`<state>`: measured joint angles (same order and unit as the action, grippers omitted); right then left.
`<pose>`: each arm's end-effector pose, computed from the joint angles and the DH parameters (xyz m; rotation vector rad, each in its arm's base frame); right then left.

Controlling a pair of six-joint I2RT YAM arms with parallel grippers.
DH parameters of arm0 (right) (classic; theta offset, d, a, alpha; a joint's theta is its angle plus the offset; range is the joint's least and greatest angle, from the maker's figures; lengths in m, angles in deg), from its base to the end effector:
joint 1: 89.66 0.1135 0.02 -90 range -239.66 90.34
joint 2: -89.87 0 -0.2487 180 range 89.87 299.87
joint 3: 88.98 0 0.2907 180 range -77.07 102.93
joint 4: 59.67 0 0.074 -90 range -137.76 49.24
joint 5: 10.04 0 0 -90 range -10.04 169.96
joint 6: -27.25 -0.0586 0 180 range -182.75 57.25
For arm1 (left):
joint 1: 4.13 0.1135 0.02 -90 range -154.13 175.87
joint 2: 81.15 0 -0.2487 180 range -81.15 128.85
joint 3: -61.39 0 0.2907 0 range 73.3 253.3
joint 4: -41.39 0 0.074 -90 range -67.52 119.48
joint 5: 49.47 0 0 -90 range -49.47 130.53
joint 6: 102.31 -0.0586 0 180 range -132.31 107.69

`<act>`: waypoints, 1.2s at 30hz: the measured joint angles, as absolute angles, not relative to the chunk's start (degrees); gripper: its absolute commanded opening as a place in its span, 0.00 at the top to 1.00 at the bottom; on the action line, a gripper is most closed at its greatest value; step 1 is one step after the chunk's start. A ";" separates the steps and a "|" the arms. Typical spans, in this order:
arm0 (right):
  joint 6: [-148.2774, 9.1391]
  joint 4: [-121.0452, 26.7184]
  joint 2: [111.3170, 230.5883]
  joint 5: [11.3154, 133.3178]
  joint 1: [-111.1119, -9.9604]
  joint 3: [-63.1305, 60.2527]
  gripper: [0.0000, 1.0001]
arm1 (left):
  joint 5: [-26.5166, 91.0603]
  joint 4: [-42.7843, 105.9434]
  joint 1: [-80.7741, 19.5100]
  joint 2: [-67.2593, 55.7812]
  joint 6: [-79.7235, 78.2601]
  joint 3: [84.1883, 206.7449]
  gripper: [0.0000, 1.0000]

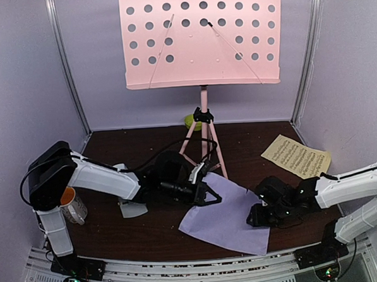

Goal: Set up the instrument practice props

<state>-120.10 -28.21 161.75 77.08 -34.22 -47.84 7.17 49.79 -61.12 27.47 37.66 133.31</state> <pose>0.1418 0.2111 0.0840 0.0298 2.8476 0.6266 0.2131 -0.3871 0.1172 0.5851 2.4079 -1.6058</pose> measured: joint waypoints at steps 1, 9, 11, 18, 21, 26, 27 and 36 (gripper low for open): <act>-119.77 -27.29 160.74 77.02 -34.22 -47.84 0.49 | 7.67 48.85 -61.12 26.42 37.03 133.31 1.00; -115.40 -19.81 143.10 79.68 -34.22 -44.34 0.16 | 12.04 37.84 -61.12 16.92 29.38 133.76 1.00; -114.39 -18.53 137.55 81.02 -34.31 -43.18 0.10 | 13.09 33.86 -61.12 14.10 26.28 134.20 1.00; -114.48 -12.62 124.48 84.14 -34.46 -40.52 0.01 | 20.09 19.17 -61.78 1.99 9.34 137.35 1.00; -117.74 -8.49 121.84 85.32 -35.23 -39.01 0.02 | 25.48 12.48 -63.44 -1.25 0.44 141.11 1.00; -127.79 -6.59 121.64 82.90 -37.41 -39.01 0.03 | 36.76 8.94 -67.64 -5.49 -12.26 142.14 1.00; -129.69 -7.27 121.58 82.35 -37.41 -39.27 0.03 | 38.77 8.64 -68.47 -6.27 -14.27 141.90 1.00; -149.71 -17.74 122.65 79.29 -37.41 -41.50 0.00 | 52.28 8.20 -73.17 -7.15 -26.97 141.72 1.00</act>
<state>-149.71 -17.74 122.65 79.29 -37.41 -41.50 52.28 8.20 -73.17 -7.15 -26.97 141.72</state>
